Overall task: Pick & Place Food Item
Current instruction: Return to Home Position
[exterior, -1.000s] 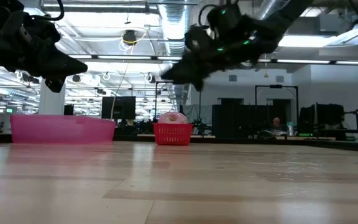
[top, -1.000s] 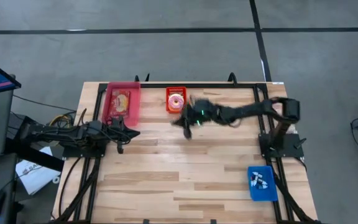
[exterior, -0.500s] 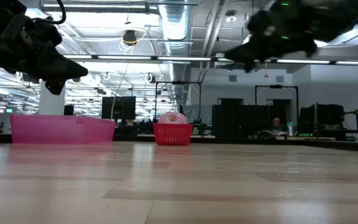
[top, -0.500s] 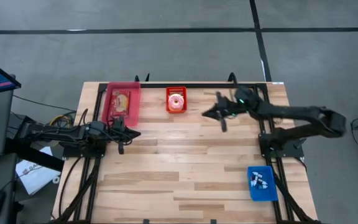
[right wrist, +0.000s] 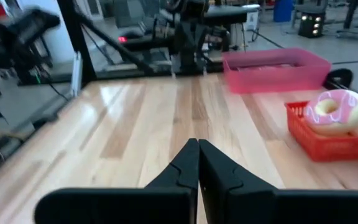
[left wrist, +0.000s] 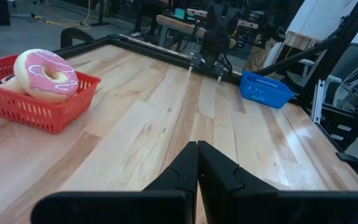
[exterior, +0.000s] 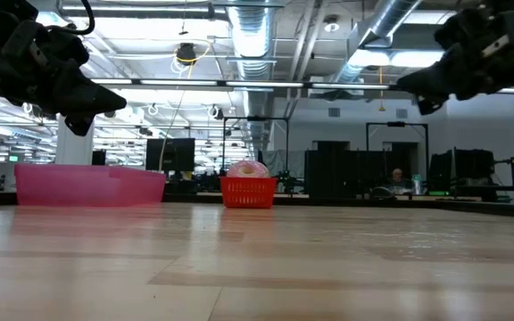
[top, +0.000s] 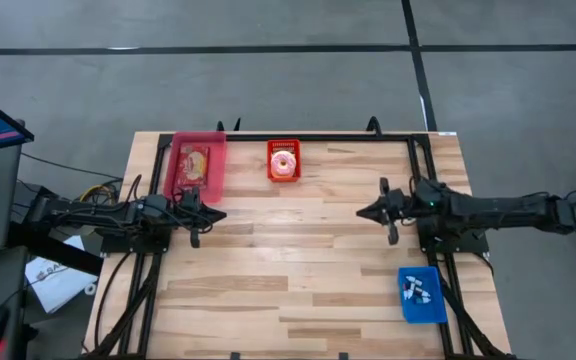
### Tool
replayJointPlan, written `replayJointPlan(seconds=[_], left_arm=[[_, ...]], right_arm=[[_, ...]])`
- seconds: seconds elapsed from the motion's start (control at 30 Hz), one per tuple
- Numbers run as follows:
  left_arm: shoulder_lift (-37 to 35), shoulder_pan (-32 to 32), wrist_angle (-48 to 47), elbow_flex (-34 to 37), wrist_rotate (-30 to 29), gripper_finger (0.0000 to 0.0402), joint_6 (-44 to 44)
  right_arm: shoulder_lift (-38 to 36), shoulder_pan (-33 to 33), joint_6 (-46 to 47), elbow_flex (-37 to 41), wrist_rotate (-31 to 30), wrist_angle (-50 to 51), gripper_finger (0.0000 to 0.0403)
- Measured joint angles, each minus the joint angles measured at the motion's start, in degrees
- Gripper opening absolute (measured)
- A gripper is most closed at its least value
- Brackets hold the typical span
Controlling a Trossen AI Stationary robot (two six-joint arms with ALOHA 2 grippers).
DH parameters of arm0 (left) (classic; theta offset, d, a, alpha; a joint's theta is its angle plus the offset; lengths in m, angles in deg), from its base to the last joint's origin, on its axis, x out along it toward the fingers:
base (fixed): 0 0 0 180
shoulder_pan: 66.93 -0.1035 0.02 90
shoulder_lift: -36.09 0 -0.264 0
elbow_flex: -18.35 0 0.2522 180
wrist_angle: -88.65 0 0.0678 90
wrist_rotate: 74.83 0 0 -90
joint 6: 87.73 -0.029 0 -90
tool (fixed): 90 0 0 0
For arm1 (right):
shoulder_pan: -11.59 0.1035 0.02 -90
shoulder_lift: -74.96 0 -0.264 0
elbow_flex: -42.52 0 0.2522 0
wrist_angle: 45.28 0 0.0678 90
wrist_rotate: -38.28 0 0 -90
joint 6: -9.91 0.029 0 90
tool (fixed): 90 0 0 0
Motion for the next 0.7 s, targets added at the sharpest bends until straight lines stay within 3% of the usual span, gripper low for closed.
replayJointPlan(seconds=[0.17,0.57,0.7], left_arm=[[0.02,0.00,0.00,0.00,0.00,0.0002,0.00],[0.02,0.00,0.00,0.00,0.00,0.0002,0.00],[0.02,0.01,0.07,0.00,0.02,0.0002,0.02]], right_arm=[[-7.80,4.80,-2.15,-0.01,-7.43,6.73,0.0000],[-29.11,6.23,0.49,7.38,-8.55,14.34,0.0000],[-30.01,6.49,-1.17,7.40,-10.40,14.43,0.0000]])
